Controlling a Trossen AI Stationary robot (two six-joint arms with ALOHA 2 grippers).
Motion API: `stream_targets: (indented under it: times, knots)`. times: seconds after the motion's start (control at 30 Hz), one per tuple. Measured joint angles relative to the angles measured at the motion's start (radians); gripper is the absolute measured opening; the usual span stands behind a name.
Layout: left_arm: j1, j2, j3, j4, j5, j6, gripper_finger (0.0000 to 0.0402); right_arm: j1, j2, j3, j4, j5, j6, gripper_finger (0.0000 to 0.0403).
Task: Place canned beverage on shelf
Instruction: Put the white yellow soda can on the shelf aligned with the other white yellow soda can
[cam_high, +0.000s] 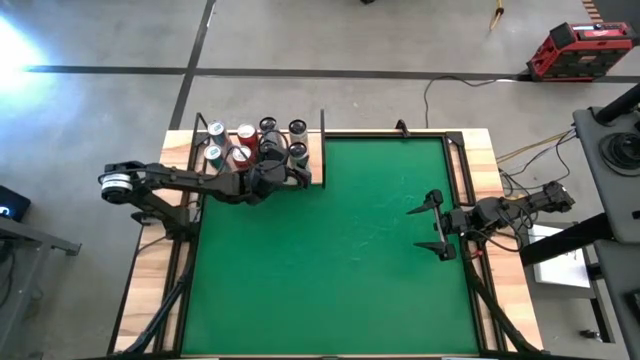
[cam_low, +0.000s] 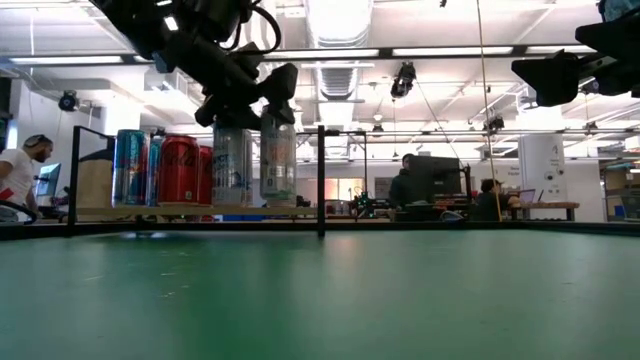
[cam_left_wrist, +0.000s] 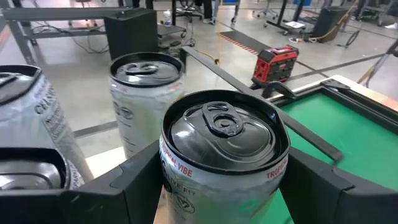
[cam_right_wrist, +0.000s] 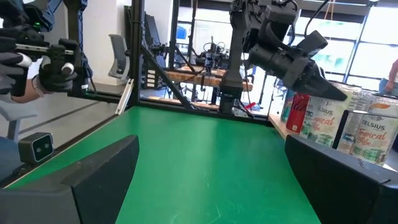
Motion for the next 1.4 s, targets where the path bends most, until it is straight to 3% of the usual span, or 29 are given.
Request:
stream_targets:
  times: [0.3, 0.73, 1.4]
  knots:
    - [0.049, 0.001, -0.001, -0.003, 0.039, 0.0, 0.0257, 0.0, 0.0, 0.0, 0.0, 0.0, 0.0, 0.0396]
    - [0.017, 0.002, -0.002, -0.008, 0.054, -0.01, 0.0259, 0.0, 0.0, 0.0, 0.0, 0.0, 0.0, 0.0396]
    - [-0.081, 0.002, -0.002, 0.003, -0.141, -0.054, 0.0259, 0.0, 0.0, 0.0, 0.0, 0.0, 0.0, 0.0396]
